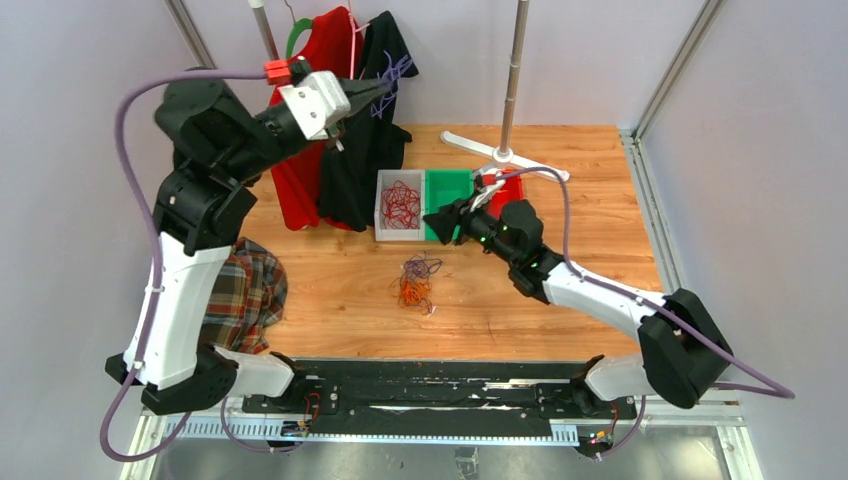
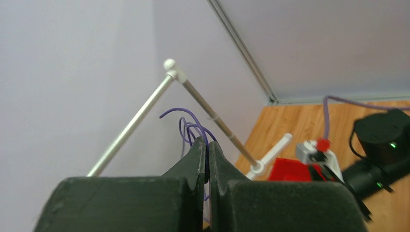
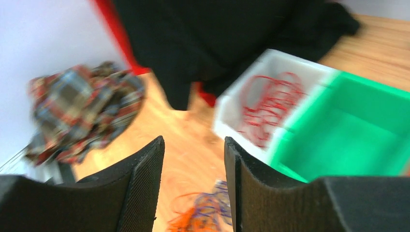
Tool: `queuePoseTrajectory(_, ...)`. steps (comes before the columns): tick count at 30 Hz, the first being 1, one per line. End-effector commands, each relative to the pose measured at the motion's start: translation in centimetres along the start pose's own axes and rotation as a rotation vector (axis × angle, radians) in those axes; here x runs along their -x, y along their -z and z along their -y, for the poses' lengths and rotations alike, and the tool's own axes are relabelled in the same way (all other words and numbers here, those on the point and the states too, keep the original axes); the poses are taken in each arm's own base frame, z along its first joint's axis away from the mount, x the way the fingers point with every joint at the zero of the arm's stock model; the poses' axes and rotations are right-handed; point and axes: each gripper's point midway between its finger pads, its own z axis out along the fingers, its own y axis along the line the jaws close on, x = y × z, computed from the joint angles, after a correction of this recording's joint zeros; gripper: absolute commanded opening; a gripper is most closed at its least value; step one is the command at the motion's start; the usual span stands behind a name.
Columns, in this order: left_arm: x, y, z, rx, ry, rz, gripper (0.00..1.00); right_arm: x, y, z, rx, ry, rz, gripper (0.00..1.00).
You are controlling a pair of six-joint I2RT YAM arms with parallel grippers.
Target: Untangle the cables
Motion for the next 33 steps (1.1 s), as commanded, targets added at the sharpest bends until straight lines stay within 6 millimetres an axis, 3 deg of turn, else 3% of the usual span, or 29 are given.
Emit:
queuePoseTrajectory(1, -5.3, -1.5, 4.0, -0.109, 0.137, -0.087, 0.0, 0.1, 3.5, 9.7, -0.432, -0.077, -0.05, 0.48)
queuePoseTrajectory(5, -10.8, -2.6, 7.4, -0.188, 0.21, -0.187, 0.0, 0.1, 7.8, 15.5, -0.709, -0.1, -0.078, 0.48)
queuePoseTrajectory(9, -15.4, -4.2, 10.1, -0.249, 0.267, -0.254, 0.0, 1.1, 11.1, 19.6, -0.899, -0.087, -0.044, 0.49)
queuePoseTrajectory(15, -20.6, -7.7, 13.9, -0.349, 0.361, -0.32, 0.0, 1.6, 13.9, 25.4, -1.088, -0.108, -0.039, 0.51)
queuePoseTrajectory(19, -23.1, -10.4, 16.5, -0.422, 0.405, -0.35, 0.0, 2.5, 15.2, 27.2, -1.148, -0.119, 0.007, 0.52)
queuePoseTrajectory(23, -25.8, -13.0, 18.7, -0.476, 0.431, -0.382, 0.0, 2.3, 15.8, 28.6, -1.172, -0.137, -0.001, 0.52)
queuePoseTrajectory(28, -27.8, -16.1, 19.5, -0.466, 0.44, -0.377, 0.0, 0.9, 15.8, 30.5, -1.187, -0.195, -0.023, 0.52)
queuePoseTrajectory(33, -30.6, -18.8, 20.6, -0.439, 0.431, -0.37, 0.0, 0.7, 16.2, 30.4, -1.177, -0.208, 0.003, 0.51)
